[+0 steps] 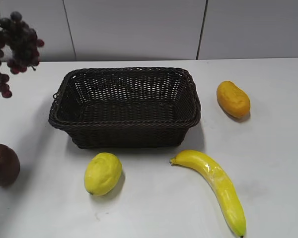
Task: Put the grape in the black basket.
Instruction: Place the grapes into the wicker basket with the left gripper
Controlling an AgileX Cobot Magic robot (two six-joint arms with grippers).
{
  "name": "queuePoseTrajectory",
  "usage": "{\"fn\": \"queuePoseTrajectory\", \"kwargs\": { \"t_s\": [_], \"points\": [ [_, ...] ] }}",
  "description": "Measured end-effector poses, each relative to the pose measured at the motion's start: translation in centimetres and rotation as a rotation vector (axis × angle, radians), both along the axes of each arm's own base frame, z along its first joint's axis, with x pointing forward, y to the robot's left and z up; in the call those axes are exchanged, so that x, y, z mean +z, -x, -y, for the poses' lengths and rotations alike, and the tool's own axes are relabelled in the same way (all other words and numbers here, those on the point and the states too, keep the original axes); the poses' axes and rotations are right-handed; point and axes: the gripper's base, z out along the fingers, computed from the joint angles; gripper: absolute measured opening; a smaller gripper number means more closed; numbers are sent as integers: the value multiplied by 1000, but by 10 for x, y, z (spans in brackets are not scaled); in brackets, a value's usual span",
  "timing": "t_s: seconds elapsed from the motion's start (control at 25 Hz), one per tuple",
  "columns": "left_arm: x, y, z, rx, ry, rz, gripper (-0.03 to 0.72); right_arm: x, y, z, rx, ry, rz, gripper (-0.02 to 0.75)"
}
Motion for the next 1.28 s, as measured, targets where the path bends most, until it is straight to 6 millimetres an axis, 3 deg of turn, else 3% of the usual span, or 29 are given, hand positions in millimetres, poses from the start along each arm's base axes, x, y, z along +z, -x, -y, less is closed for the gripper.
{"fn": "queuePoseTrajectory", "kwargs": {
  "t_s": [0.24, 0.56, 0.76, 1.12, 1.2, 1.28],
  "points": [
    [31, 23, 25, -59, 90, 88, 119, 0, 0, 0, 0, 0, 0, 538],
    [25, 33, 95, -251, 126, 100, 116, 0, 0, 0, 0, 0, 0, 538],
    [-8, 21, 128, -312, 112, 38, 115, 0, 0, 0, 0, 0, 0, 538],
    [-107, -11, 154, -324, 40, -213, 118, 0, 0, 0, 0, 0, 0, 538],
    [-122, -14, 156, -323, 30, -253, 192, 0, 0, 0, 0, 0, 0, 538],
    [-130, -15, 156, -323, 25, -280, 360, 0, 0, 0, 0, 0, 0, 538]
  ]
}}
